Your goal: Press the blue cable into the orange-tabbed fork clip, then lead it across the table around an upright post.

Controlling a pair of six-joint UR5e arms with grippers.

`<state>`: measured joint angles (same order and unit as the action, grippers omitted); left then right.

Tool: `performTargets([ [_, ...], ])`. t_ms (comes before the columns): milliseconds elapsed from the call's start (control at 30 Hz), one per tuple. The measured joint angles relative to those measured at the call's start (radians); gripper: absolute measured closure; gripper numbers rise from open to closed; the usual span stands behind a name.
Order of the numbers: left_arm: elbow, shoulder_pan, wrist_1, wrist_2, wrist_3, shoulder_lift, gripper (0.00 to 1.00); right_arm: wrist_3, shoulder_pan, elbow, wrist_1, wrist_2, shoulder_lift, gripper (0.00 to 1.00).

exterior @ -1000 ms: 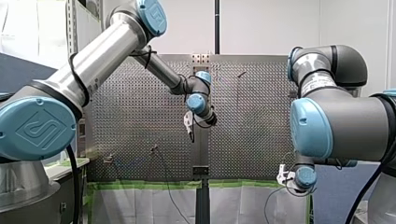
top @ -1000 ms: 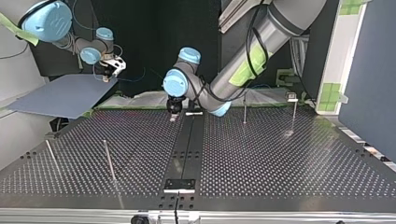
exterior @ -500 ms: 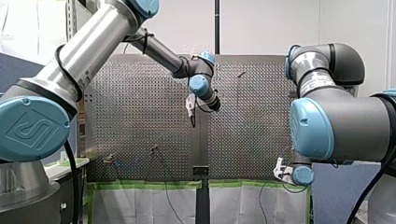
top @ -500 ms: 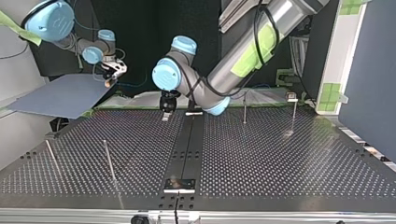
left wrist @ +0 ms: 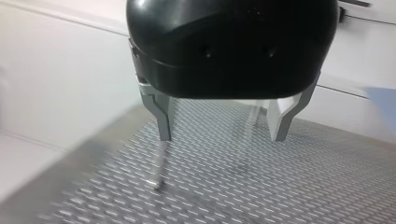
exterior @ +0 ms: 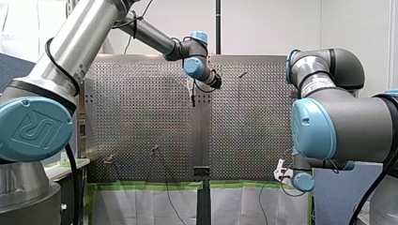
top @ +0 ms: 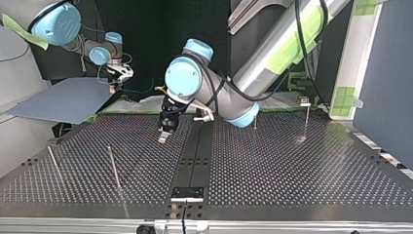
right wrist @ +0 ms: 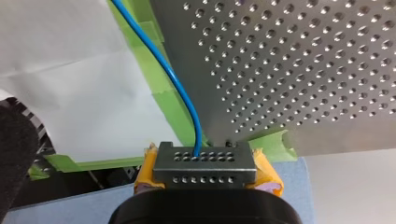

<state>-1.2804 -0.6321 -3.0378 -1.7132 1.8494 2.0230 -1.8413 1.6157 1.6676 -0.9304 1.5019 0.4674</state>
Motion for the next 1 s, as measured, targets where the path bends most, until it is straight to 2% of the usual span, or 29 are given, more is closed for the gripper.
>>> performTargets([
  [433, 0.004, 0.059, 0.033, 0.108, 0.069, -0.107, 0.01, 0.007, 0.005, -0.003, -0.008, 0.001, 0.000, 1.00],
  [600, 0.032, 0.084, 0.024, 0.146, 0.105, -0.145, 0.01, 0.011, 0.007, -0.006, -0.004, 0.009, 0.000, 1.00],
  [733, 0.065, 0.080, 0.003, 0.180, 0.127, -0.149, 0.01, 0.014, 0.009, -0.007, -0.001, 0.013, 0.000, 1.00],
  [1000, 0.121, 0.061, -0.003, 0.248, 0.123, -0.147, 0.01, 0.020, 0.012, -0.008, 0.005, 0.016, 0.000, 1.00],
])
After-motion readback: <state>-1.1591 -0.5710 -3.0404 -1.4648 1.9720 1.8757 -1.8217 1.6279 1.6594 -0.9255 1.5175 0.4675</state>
